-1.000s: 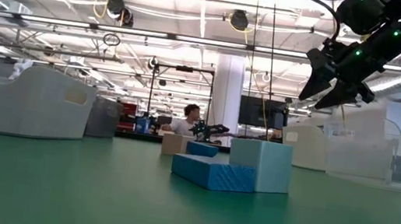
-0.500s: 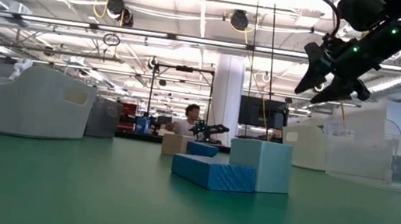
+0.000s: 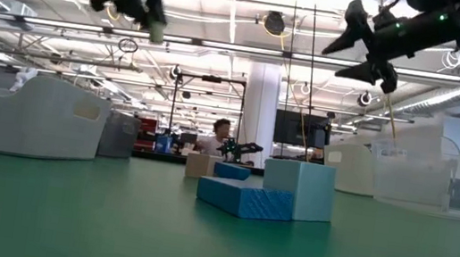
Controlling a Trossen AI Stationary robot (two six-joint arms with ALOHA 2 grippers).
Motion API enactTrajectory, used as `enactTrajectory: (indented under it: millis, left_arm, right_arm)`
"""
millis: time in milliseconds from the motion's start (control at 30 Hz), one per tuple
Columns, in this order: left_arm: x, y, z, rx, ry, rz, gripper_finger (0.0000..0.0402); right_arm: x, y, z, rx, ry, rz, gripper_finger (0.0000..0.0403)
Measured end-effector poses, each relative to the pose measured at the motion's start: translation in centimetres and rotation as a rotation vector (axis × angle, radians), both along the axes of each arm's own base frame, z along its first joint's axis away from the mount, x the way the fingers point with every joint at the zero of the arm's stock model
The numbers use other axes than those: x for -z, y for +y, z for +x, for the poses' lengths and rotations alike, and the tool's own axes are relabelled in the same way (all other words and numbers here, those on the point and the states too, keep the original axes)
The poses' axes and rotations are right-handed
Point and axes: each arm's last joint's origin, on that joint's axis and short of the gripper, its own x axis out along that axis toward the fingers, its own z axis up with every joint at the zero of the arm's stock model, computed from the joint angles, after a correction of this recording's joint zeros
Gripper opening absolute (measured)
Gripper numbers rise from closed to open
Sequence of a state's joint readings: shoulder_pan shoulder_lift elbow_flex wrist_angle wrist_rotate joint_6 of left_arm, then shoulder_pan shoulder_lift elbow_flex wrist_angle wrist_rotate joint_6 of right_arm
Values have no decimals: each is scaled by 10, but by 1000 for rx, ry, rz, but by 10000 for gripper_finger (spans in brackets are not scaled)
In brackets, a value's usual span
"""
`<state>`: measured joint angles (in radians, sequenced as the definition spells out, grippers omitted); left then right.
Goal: Sort & place blocks by color
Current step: Put the yellow cylindrical block into the black transparent bin
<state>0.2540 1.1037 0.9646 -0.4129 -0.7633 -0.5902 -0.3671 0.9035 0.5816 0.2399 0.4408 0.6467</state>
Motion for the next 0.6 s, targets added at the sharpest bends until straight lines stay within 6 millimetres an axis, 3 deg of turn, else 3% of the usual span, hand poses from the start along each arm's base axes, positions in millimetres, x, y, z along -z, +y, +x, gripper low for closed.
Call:
enactTrajectory:
  millis: [267, 600]
  left_arm:
    - [26, 30, -25, -118, 92, -303, 130]
    - [51, 43, -29, -84, 326, -458, 130]
  right_arm:
    - [-12, 0, 1, 1, -119, -49, 265]
    - [-19, 0, 1, 4, -245, -23, 265]
